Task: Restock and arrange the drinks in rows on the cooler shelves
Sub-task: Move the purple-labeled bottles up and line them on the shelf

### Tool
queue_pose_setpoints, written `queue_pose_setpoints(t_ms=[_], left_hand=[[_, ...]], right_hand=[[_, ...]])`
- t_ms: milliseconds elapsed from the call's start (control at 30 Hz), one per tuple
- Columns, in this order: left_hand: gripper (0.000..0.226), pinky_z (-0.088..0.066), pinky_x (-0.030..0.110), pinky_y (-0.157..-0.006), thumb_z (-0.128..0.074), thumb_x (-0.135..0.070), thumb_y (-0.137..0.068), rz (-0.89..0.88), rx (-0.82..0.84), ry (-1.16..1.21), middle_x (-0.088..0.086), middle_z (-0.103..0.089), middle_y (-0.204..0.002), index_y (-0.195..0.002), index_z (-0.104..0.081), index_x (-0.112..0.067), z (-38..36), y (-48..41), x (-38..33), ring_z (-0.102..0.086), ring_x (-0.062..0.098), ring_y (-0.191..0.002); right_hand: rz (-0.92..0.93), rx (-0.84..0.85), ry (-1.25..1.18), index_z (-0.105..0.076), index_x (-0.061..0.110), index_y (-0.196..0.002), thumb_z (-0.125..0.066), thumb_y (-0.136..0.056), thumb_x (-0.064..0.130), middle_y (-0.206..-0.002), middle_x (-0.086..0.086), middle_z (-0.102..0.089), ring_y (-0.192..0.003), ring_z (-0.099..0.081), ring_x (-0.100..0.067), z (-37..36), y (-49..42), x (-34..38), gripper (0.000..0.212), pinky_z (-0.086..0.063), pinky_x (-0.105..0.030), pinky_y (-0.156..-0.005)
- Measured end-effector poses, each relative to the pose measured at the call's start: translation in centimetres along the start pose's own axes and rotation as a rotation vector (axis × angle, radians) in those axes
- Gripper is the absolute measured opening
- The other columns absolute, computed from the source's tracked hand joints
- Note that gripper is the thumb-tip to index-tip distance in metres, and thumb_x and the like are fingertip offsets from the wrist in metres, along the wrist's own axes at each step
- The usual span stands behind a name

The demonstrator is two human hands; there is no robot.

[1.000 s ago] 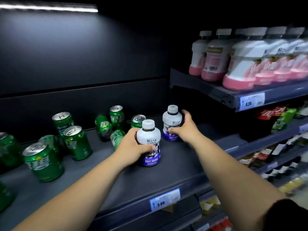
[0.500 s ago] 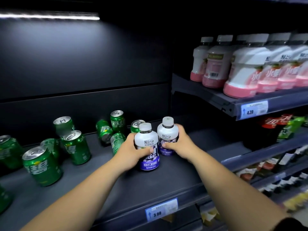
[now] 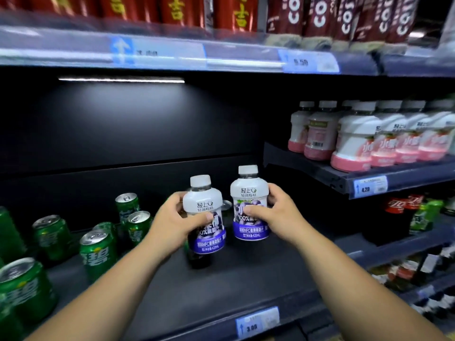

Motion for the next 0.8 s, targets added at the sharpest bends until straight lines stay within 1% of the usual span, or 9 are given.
queue_pose_setpoints(t_ms=[100,233,300,433,500,600,700,800], left_hand=[[0.072,-0.054,0.022,-0.071,-0.084,-0.041,-0.042,-0.113,-0.051,-0.022,-0.004,-0.076,-0.096,-0.106,-0.063,-0.017,4.5,2.3,-4.4,-0.071,0.009,-0.085],[0.066,-0.053,0.018,-0.067,-0.081,-0.04,-0.043,-0.238,-0.107,-0.05,-0.004,-0.076,-0.09,-0.103,-0.064,-0.017,11.6,6.1,-9.5,-0.069,0.005,-0.079],[0.065,-0.052,0.017,-0.065,-0.08,-0.039,-0.043,-0.287,-0.128,-0.06,-0.005,-0.076,-0.087,-0.102,-0.063,-0.016,15.4,8.0,-11.8,-0.068,0.004,-0.077],[0.067,-0.052,0.018,-0.065,-0.08,-0.036,-0.044,-0.377,-0.18,-0.076,-0.005,-0.076,-0.086,-0.103,-0.062,-0.013,23.0,11.2,-16.5,-0.069,0.005,-0.077],[0.067,-0.053,0.018,-0.065,-0.08,-0.034,-0.045,-0.419,-0.2,-0.082,-0.002,-0.076,-0.088,-0.105,-0.062,-0.01,26.6,12.8,-18.8,-0.07,0.008,-0.078],[0.069,-0.054,0.023,-0.07,-0.08,-0.032,-0.049,-0.478,-0.23,-0.11,0.006,-0.077,-0.096,-0.11,-0.064,-0.006,31.8,14.6,-21.8,-0.072,0.016,-0.086],[0.072,-0.055,0.029,-0.076,-0.08,-0.034,-0.054,-0.533,-0.253,-0.143,0.012,-0.075,-0.104,-0.116,-0.063,-0.003,36.0,15.4,-24.5,-0.071,0.024,-0.093],[0.07,-0.055,0.03,-0.078,-0.078,-0.038,-0.058,-0.6,-0.276,-0.2,0.011,-0.075,-0.105,-0.117,-0.063,-0.004,38.8,15.8,-27.4,-0.071,0.023,-0.096]], right_hand=[[0.115,0.067,-0.013,-0.062,0.016,-0.114,-0.087,-0.068,0.003,-0.103,-0.003,-0.076,-0.093,-0.073,-0.015,-4.0,1.8,4.8,0.054,-0.058,-0.025,-0.073],[0.249,0.132,-0.074,-0.064,0.018,-0.106,-0.086,-0.052,0.025,-0.097,0.0,-0.077,-0.084,-0.072,-0.011,-11.0,4.4,10.3,0.059,-0.054,-0.022,-0.064],[0.305,0.16,-0.117,-0.065,0.017,-0.106,-0.083,-0.05,0.032,-0.098,-0.001,-0.077,-0.085,-0.072,-0.012,-14.9,5.6,13.0,0.061,-0.055,-0.022,-0.067],[0.41,0.185,-0.172,-0.066,0.012,-0.109,-0.083,-0.053,0.031,-0.101,-0.007,-0.077,-0.092,-0.073,-0.021,-21.8,7.7,18.6,0.062,-0.058,-0.032,-0.076],[0.455,0.202,-0.198,-0.065,0.01,-0.113,-0.084,-0.056,0.027,-0.103,-0.01,-0.076,-0.095,-0.073,-0.027,-24.9,8.5,21.2,0.062,-0.059,-0.037,-0.078],[0.495,0.236,-0.261,-0.066,0.008,-0.114,-0.08,-0.063,0.015,-0.102,-0.011,-0.076,-0.091,-0.073,-0.025,-29.0,9.5,24.6,0.054,-0.057,-0.033,-0.075],[0.536,0.251,-0.276,-0.065,0.009,-0.117,-0.081,-0.063,0.019,-0.104,-0.011,-0.076,-0.093,-0.073,-0.025,-32.3,10.4,27.6,0.057,-0.057,-0.033,-0.077],[0.59,0.223,-0.243,-0.064,0.012,-0.117,-0.078,-0.068,0.019,-0.103,-0.007,-0.076,-0.094,-0.074,-0.024,-34.8,10.9,30.8,0.051,-0.06,-0.037,-0.079]])
Point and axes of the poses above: each hand's wrist, its own y-axis away from the middle knuckle, its own z-axis out of the back of the hand, x = y × z, the point moved 4 cm from there along -y, towards the middle knuckle
